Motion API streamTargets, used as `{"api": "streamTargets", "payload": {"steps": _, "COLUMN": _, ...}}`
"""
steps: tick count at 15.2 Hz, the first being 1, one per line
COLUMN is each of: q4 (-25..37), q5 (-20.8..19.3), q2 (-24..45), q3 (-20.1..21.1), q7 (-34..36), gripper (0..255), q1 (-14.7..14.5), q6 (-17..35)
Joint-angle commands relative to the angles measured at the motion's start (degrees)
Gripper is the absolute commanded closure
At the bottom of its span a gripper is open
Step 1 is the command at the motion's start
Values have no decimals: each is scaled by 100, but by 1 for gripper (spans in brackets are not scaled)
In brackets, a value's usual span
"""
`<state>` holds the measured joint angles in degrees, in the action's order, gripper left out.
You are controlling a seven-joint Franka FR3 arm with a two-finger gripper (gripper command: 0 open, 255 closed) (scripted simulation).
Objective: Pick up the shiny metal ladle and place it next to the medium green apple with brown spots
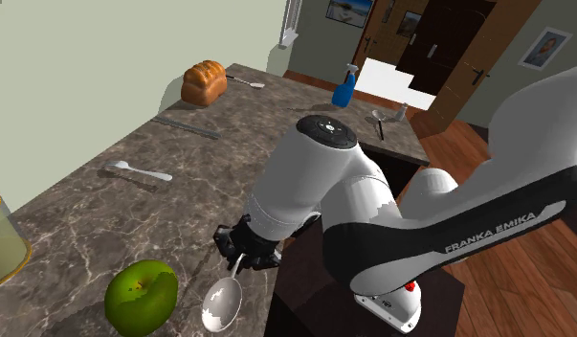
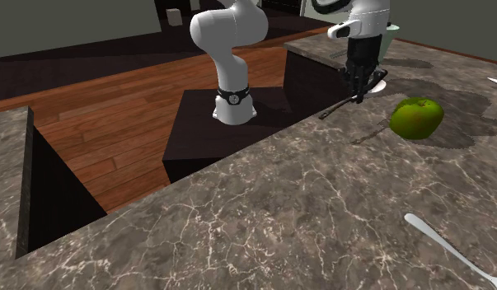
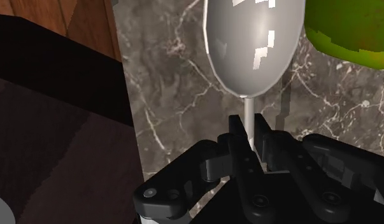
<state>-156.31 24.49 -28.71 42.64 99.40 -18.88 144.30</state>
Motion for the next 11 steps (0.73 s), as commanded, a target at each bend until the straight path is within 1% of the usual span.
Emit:
{"api": "streamTargets", "payload": {"steps": 1, "q4": -62, "q5": -5, "q2": 145, "q3": 88, "q7": 20, "gripper": 255, "q1": 45, "q6": 210}}
{"api": "streamTargets", "payload": {"steps": 6, "q4": -205, "q5": -76, "q2": 569, "q3": 354, "q7": 118, "gripper": 255, "q1": 210, "q6": 771}}
{"api": "streamTargets", "payload": {"steps": 9, "q4": -284, "q5": -198, "q2": 898, "q3": 577, "q7": 231, "gripper": 255, "q1": 390, "q6": 1174}}
{"api": "streamTargets", "payload": {"steps": 11, "q4": -285, "q5": -198, "q2": 898, "q3": 575, "q7": 231, "gripper": 255, "q1": 388, "q6": 1174}}
